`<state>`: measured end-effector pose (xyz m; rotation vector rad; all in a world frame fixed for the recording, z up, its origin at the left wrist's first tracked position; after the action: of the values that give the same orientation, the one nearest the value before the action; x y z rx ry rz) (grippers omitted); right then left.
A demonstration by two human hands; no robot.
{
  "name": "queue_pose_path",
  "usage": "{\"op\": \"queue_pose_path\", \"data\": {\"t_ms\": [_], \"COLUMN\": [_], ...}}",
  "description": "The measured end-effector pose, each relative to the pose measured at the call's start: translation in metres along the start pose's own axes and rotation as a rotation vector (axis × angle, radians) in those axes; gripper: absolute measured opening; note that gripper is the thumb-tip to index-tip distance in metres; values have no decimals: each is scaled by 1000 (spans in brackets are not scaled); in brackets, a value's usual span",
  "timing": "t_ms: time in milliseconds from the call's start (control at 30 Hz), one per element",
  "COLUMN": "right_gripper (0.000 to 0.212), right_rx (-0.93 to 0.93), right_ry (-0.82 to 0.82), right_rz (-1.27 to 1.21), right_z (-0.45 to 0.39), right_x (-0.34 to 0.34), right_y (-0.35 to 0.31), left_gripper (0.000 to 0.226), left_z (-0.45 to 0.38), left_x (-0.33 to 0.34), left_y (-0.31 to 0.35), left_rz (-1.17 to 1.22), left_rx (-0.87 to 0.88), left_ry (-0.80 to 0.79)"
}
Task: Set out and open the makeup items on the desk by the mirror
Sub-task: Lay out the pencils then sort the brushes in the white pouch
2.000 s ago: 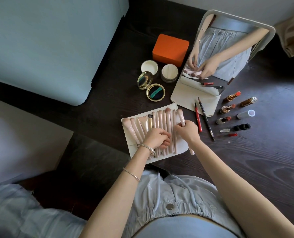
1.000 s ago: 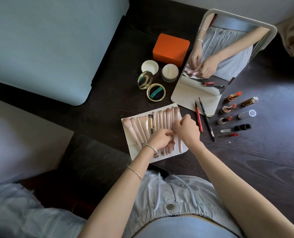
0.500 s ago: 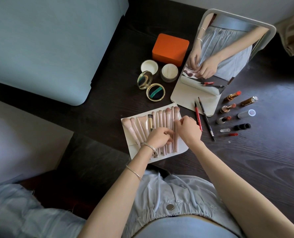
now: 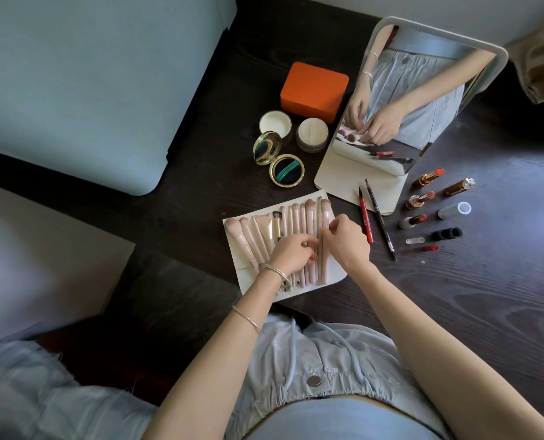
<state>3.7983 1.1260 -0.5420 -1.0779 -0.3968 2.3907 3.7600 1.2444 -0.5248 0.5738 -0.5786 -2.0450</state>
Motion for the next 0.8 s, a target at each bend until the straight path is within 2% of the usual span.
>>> {"op": "queue_pose_path", "data": {"t_ms": [200,800], "right_gripper": [16,18], "right_rx": [9,10], "right_ry": [21,16], "right_rz": [-71,-20], "right_z": [0,0], "right_x": [0,-1], "right_y": [3,1], "left_gripper": [38,35], "left_z": [1,-1], "left_x": [0,-3], "left_y": [0,-3], "left_rz": [0,25], "left_rx": [9,7], "left_ry": [-2,3]}}
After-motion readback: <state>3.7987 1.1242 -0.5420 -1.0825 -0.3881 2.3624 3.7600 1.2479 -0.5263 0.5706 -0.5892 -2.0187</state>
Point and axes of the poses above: each hand's wrist, its own z-axis away from the middle knuckle, its own x-axis out of the palm, y = z × x, the point moved 1 cm from there along -z, towards the middle knuckle, and after that the axes turned 11 degrees about -y, right-handed, at the moved point
